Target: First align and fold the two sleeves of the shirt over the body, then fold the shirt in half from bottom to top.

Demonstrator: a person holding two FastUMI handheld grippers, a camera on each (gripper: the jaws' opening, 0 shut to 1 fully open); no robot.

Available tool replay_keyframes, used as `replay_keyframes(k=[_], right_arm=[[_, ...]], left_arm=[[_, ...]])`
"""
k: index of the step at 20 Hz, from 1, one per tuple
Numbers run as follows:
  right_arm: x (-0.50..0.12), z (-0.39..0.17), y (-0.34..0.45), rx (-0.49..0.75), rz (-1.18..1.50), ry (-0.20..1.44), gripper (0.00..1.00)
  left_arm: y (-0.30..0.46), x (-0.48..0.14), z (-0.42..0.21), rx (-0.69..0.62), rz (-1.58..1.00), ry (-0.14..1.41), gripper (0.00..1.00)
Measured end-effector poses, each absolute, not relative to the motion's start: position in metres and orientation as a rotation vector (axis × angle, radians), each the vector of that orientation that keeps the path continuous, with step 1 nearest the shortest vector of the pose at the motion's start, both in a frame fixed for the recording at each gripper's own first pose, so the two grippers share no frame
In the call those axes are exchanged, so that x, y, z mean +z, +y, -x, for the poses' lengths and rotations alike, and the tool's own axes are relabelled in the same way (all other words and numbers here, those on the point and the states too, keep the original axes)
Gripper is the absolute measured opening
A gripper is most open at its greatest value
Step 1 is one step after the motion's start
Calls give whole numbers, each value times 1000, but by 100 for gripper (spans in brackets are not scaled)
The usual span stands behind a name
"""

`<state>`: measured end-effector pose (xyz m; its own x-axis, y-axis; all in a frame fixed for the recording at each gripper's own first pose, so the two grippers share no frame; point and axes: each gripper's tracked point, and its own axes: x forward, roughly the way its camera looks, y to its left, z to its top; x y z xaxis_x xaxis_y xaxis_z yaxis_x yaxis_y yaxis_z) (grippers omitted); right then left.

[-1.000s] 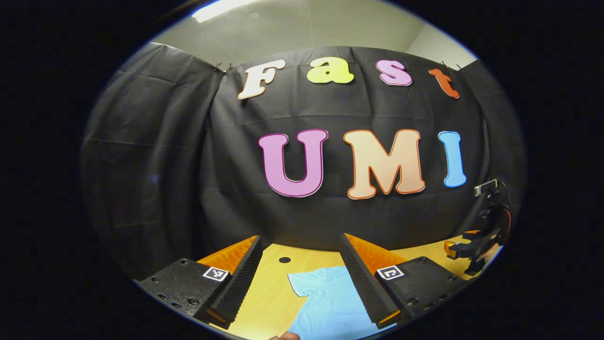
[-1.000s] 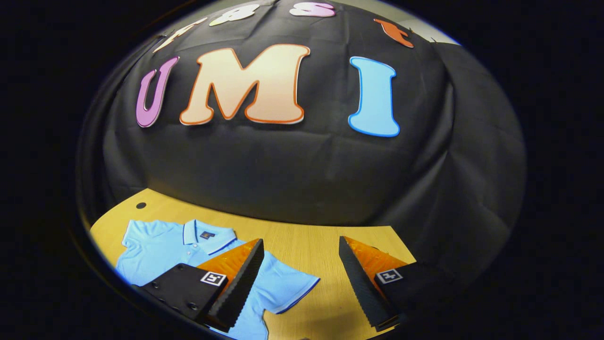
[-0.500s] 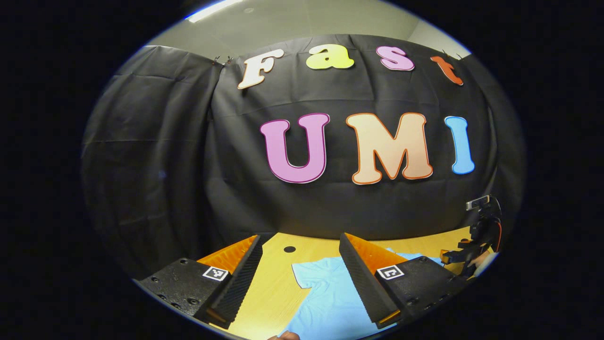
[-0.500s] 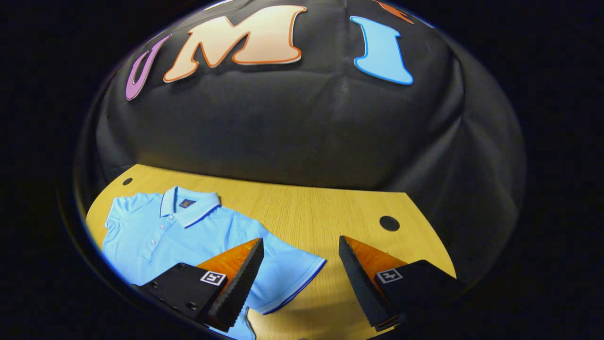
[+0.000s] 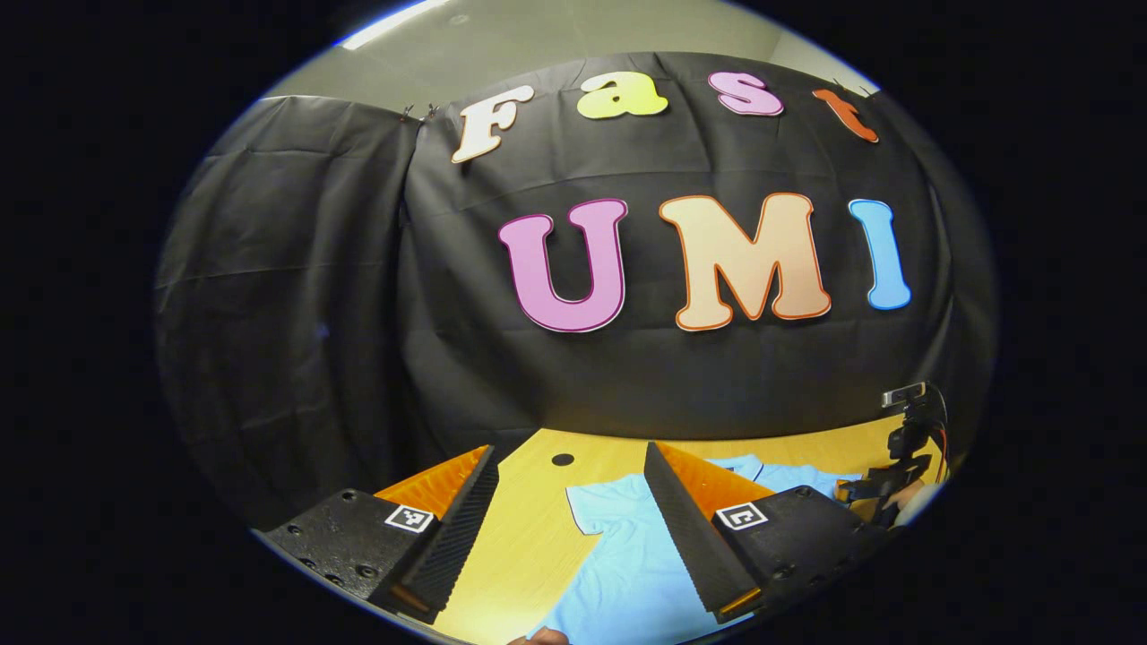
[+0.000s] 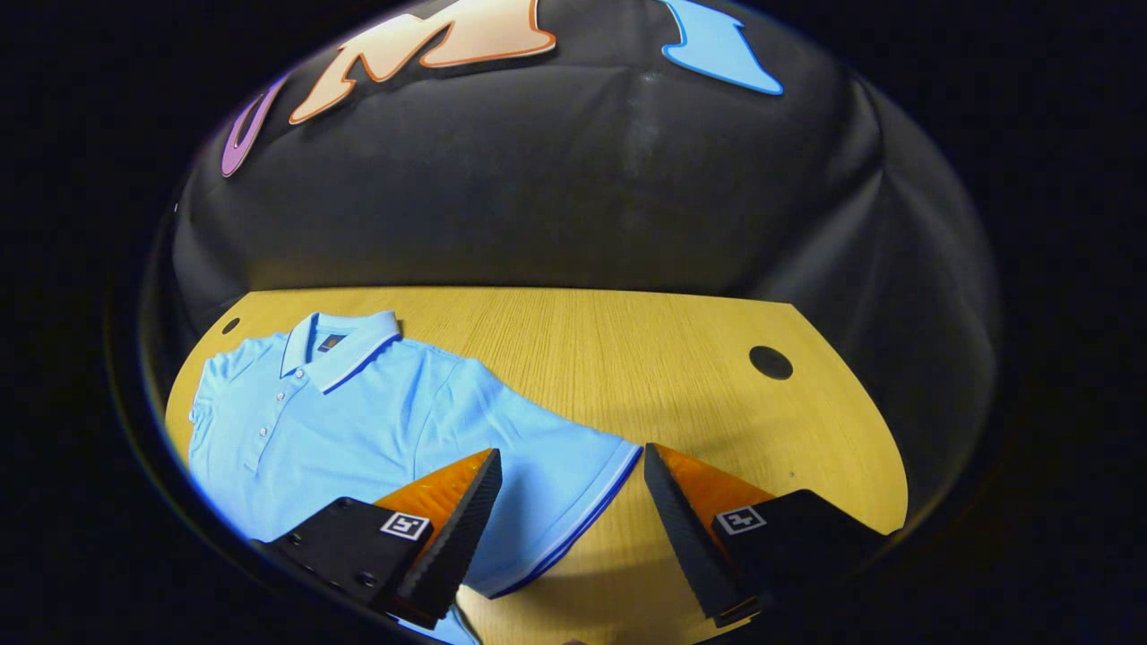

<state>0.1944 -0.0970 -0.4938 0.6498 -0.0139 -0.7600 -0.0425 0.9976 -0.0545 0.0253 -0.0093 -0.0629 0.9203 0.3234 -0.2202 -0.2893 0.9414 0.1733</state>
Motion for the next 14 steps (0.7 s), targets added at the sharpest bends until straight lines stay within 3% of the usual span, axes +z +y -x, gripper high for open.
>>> replay_keyframes(k=[4, 6, 8, 9, 12, 13, 14], right_arm=[[-509, -180, -92, 17, 25, 924, 100], [-510, -182, -92, 4, -9, 910, 93], [-510, -181, -87, 14, -18, 902, 76], [-509, -181, -85, 26, -19, 899, 60], [-508, -180, -74, 44, -18, 891, 33], [-506, -180, -73, 41, -8, 885, 14], [-507, -180, -71, 35, -8, 887, 13]], left_arm=[[-12, -65, -21, 321, -145, 257, 98], [-11, -66, -21, 326, -146, 259, 98], [-11, -68, -21, 329, -139, 264, 98], [-10, -70, -20, 331, -135, 268, 98], [-12, -72, -19, 329, -127, 273, 98], [-13, -72, -19, 328, -130, 275, 98], [-12, -72, -20, 327, -133, 275, 98]])
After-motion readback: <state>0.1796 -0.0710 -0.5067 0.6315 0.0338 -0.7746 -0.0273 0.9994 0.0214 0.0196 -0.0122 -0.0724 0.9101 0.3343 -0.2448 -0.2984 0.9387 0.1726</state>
